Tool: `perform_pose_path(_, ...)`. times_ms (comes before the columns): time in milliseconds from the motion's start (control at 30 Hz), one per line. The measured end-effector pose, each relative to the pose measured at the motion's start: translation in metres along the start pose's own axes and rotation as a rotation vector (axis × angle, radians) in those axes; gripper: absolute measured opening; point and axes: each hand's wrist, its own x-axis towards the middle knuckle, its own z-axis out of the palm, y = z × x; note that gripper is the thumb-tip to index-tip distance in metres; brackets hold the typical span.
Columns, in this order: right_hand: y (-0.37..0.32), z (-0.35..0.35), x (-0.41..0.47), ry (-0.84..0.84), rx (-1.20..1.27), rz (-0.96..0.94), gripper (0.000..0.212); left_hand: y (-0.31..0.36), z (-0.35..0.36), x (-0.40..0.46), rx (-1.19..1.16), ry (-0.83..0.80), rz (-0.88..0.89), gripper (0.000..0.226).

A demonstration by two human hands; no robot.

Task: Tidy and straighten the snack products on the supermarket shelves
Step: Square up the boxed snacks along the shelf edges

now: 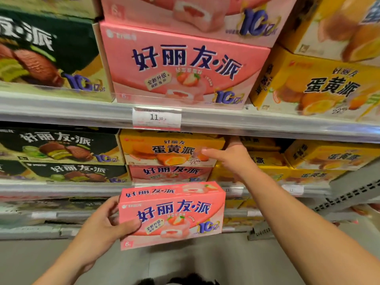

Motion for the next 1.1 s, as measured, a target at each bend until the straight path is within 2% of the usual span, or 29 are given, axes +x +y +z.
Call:
perform_pose_path(300,0.008,-0.003,0.008,0.018,0.129,-0.039,0.052,-0.01,0.023,-0.002,0.052,0.046,-0.005,0.062)
perform_pose_path(367,0.01,-0.009,0.005,0.021,0.147,-0.087,0.046,-0.012,0.026,-0.001,0.046,0.035,-0.011,0.061)
perform_pose_path(433,0.012,-0.015,0.0,0.016,0.153,-0.14,0.024,-0.014,0.026,0.001,0.044,0.026,-0.014,0.061)
perform_pose_path(500,0.014,-0.024,-0.007,0.034,0.196,-0.186,0.049,-0.016,0.027,0.004,0.048,0.009,-0.009,0.063)
perform_pose_path(633,0.023,-0.049,-0.019,0.071,0.227,-0.19,0.058,-0.017,0.034,0.011,0.05,-0.047,0.0,0.066)
perform_pose_path(767,0.041,-0.086,-0.019,0.114,0.169,-0.162,0.085,-0.018,0.057,0.014,0.053,-0.057,0.001,0.06)
perform_pose_path(800,0.045,-0.097,-0.018,0.117,0.163,-0.154,0.085,-0.018,0.065,0.013,0.05,-0.053,-0.002,0.06)
perform_pose_path(933,0.066,-0.139,-0.006,0.124,0.179,-0.121,0.08,-0.016,0.1,0.01,0.055,-0.027,0.009,0.062)
perform_pose_path(1000,0.078,-0.156,0.004,0.127,0.168,-0.12,0.068,-0.016,0.123,0.007,0.047,-0.003,0.006,0.065)
perform_pose_path(1100,0.091,-0.174,0.024,0.03,0.146,-0.098,0.053,-0.023,0.161,-0.002,0.053,0.049,-0.001,0.071)
